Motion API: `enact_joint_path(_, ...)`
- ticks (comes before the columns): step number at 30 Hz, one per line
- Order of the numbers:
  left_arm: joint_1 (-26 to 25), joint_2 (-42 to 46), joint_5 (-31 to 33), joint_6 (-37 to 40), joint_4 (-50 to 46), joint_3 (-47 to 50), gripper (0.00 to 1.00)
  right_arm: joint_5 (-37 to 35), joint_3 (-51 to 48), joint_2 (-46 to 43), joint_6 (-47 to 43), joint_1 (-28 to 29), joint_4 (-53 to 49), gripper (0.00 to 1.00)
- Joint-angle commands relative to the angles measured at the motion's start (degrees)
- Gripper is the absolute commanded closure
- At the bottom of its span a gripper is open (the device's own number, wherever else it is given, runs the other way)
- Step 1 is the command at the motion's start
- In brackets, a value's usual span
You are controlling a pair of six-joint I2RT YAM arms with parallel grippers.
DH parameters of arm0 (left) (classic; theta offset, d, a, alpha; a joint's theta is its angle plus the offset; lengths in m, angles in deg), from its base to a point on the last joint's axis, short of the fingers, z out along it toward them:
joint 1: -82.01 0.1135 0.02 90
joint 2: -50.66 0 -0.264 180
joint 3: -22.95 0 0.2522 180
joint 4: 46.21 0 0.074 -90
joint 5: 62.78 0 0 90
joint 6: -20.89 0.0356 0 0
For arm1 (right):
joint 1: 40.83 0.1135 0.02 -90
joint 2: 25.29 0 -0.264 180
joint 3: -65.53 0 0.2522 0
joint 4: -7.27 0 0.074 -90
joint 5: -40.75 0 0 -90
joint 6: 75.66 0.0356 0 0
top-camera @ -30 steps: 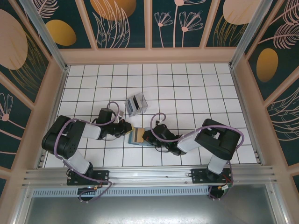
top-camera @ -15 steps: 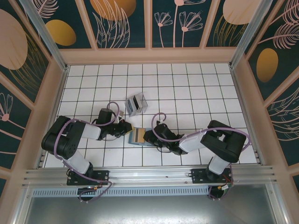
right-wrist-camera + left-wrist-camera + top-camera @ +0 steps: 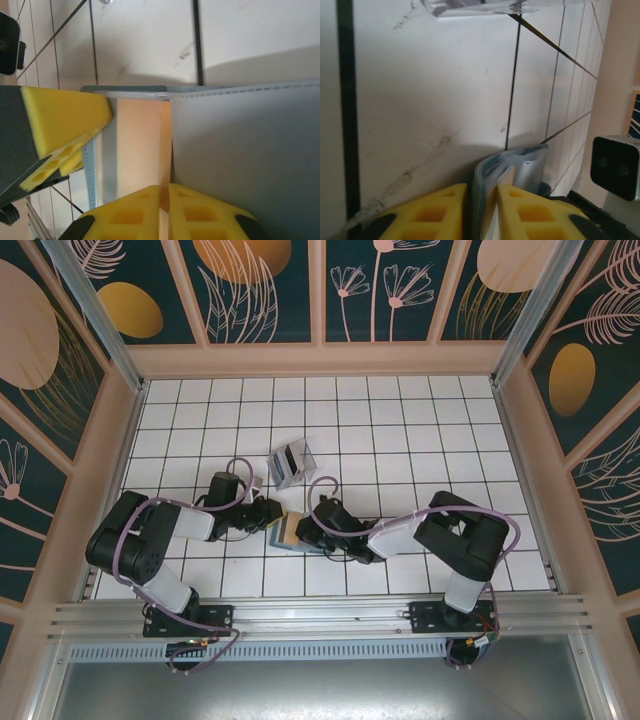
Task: Put the credit cards into the card holder
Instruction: Insert the credit card into the card slot, then close the card holder at the center of the table.
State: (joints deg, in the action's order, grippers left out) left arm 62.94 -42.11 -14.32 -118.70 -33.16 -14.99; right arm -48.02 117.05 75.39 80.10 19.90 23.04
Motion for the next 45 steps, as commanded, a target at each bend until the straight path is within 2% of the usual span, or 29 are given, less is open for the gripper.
enact_joint_path(1,-0.27,0.04,1.50,0.36,-6.55,1.96,0.71,1.32,1.61,0.47,-2.29,1.07,-0.14,0.83)
enact_joint_path(5,-0.27,0.62,1.49,0.60,-7.47,1.56,0.65,-0.22,-0.40,-2.39,-2.21,1.07,-1.75,0.78)
enact_joint_path(11,-0.27,2.12,1.81,1.45,-9.83,0.56,0.64,-1.85,-4.71,-7.48,-1.82,0.98,-2.48,0.71)
enact_joint_path(16,-0.27,6.37,2.50,4.02,-15.81,2.16,0.64,-3.31,-5.93,-11.78,-3.17,1.06,-5.94,0.63)
enact_joint_path(22,-0.28,12.14,3.66,3.64,-19.69,1.43,0.62,-8.20,-5.96,-19.72,-7.17,0.98,-15.61,0.57)
enact_joint_path(25,-0.29,12.01,2.93,2.88,-18.93,1.18,0.68,-11.93,-3.22,-21.34,-10.39,0.71,-25.42,0.50)
enact_joint_path(30,-0.28,9.70,2.08,2.30,-17.10,1.42,0.70,-15.11,3.23,-18.05,-14.50,1.08,-37.71,0.43)
enact_joint_path(33,-0.27,9.11,2.37,2.29,-16.74,1.52,0.65,-17.50,8.33,-13.62,-17.52,1.67,-43.99,0.39)
enact_joint_path(36,-0.27,8.77,2.43,2.27,-16.54,1.57,0.64,-18.67,13.54,-8.18,-20.42,2.01,-49.01,0.39)
enact_joint_path(45,-0.32,8.48,1.04,2.65,-17.01,1.50,0.68,-20.15,19.04,-0.77,-22.47,3.43,-51.72,0.37)
